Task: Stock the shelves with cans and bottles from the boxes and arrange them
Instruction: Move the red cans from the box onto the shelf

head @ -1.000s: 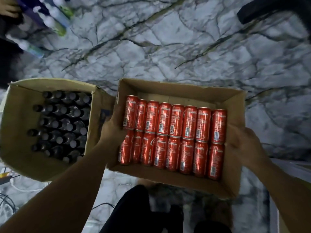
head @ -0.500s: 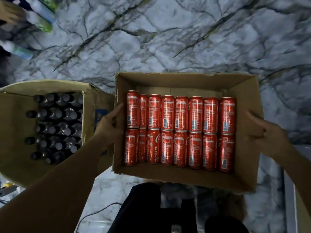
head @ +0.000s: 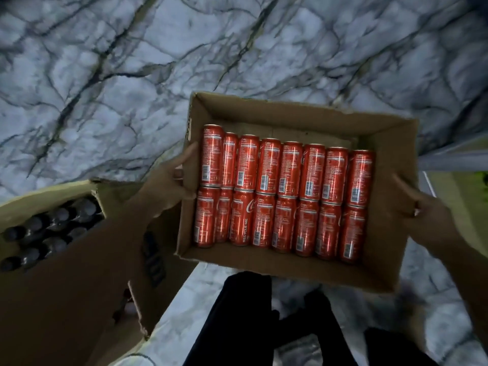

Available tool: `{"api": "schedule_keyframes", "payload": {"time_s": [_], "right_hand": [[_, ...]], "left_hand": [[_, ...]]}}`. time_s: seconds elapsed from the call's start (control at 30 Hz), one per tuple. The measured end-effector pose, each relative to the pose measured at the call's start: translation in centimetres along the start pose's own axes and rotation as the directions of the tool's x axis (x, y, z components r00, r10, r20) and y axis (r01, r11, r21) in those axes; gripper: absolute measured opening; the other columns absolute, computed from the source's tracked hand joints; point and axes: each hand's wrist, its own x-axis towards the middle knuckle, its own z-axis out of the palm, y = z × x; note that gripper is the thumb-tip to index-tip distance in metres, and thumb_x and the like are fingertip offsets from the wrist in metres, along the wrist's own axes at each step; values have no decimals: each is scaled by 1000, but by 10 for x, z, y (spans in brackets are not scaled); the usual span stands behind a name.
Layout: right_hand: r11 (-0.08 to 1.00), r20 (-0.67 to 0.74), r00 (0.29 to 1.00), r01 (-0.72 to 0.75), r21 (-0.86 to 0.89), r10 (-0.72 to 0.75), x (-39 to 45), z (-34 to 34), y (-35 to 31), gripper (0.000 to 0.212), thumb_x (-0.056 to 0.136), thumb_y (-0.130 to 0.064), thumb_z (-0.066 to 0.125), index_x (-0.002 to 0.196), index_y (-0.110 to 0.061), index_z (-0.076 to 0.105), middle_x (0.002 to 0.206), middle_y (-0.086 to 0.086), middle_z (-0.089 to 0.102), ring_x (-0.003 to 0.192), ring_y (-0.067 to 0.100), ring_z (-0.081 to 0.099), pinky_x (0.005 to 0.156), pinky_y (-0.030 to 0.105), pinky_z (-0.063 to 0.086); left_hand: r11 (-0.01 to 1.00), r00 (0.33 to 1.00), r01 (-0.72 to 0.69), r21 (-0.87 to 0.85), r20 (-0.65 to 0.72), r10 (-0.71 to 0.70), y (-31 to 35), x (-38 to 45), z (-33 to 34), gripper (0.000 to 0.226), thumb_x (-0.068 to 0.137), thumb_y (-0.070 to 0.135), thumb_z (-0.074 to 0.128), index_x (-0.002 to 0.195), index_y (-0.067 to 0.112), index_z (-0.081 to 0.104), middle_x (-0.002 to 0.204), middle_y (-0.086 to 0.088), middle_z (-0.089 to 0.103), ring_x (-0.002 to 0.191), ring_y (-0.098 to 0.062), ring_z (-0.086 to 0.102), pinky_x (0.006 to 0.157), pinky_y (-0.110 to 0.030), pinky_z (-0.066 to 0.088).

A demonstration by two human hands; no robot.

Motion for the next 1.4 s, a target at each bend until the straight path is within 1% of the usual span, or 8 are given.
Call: {"api": "schedule_keyframes", "payload": {"time_s": [0.13, 0.37, 0.53, 0.67, 0.73, 0.87, 1.07, 1.4], "right_hand": [[998, -10, 998, -64, 26, 64, -29, -1, 27, 102, 78, 8, 77, 144, -59, 37, 159, -10, 37, 119, 17, 62, 97, 39, 52], [980, -117, 981, -135, 146, 153, -91, 14, 78, 98, 73, 15, 79, 149, -35, 45, 131, -20, 58, 96, -21, 55, 88, 11, 50], [966, -169, 963, -179, 187, 211, -143, 24, 106, 99, 73, 17, 77, 149, -36, 43, 138, -4, 60, 99, 12, 66, 79, 38, 60], [914, -192, 927, -251, 319, 322, -186, 27, 125, 101, 74, 14, 77, 143, -50, 42, 142, -6, 55, 116, 8, 62, 92, 22, 54], [869, -182, 902, -299, 395, 393, -206, 27, 135, 98, 76, 12, 78, 142, -52, 42, 138, -12, 55, 114, 0, 59, 91, 16, 53], [815, -183, 858, -359, 456, 480, -242, 27, 165, 96, 78, 10, 78, 144, -50, 42, 136, -13, 57, 118, 10, 61, 96, 37, 56], [754, -228, 780, -412, 512, 582, -303, 26, 207, 98, 76, 11, 78, 144, -47, 38, 132, -13, 55, 110, 11, 62, 93, 33, 55], [618, -196, 656, -507, 601, 729, -390, 32, 265, 94, 78, 9, 78, 150, -38, 40, 141, 3, 59, 118, 18, 61, 91, 25, 52]], "left_hand": [[997, 995, -64, 34, 75, 62, 32, 25, 6, 116, 70, -27, 70, 151, 51, 40, 113, -1, 73, 100, -14, 72, 64, -31, 61], [991, 972, -104, 82, 219, 84, 68, 55, 36, 112, 70, -34, 60, 150, 43, 47, 95, 1, 80, 90, -15, 75, 65, -30, 61], [979, 960, -140, 146, 263, 98, 85, 52, 79, 109, 71, -33, 62, 145, 46, 52, 108, -7, 76, 97, -23, 73, 64, -33, 60], [953, 947, -188, 237, 300, 112, 110, 40, 124, 105, 73, -32, 62, 146, 43, 49, 104, -8, 73, 88, -11, 71, 58, -19, 58], [951, 935, -200, 237, 336, 113, 119, 35, 146, 106, 74, -35, 58, 147, 42, 49, 106, -21, 72, 87, -12, 71, 67, -32, 62], [933, 907, -233, 274, 406, 108, 131, 27, 190, 109, 74, -34, 61, 145, 48, 52, 117, -19, 72, 110, -39, 68, 91, -67, 54], [881, 866, -335, 335, 479, 147, 155, 3, 275, 104, 75, -32, 61, 145, 45, 52, 114, -7, 71, 104, -23, 69, 66, -32, 62], [765, 801, -476, 434, 574, 173, 162, -43, 377, 99, 79, -26, 62, 147, 44, 51, 106, -2, 73, 97, -17, 70, 60, -21, 60]]}}
